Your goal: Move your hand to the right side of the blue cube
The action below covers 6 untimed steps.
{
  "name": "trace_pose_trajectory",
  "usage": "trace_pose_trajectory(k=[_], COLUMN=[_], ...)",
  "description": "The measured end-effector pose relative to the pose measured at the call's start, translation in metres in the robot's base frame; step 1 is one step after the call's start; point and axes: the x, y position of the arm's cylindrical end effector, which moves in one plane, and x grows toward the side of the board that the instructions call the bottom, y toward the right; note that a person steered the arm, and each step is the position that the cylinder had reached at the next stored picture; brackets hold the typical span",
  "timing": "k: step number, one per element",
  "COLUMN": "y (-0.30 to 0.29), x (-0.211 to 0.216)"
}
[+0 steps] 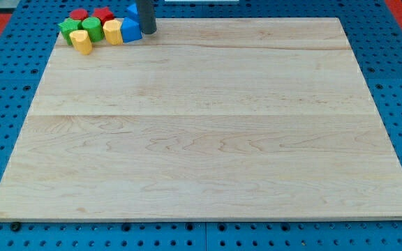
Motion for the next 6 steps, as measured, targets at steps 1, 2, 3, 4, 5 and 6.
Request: trace_pose_trajectory(k=[1,2,3,4,5,6], y=[-0.002,-0.011,-0.018,0.003,0.033,0.053], x=[-0.001,-0.004,-0.005,-0.005,-0.021,-0.033])
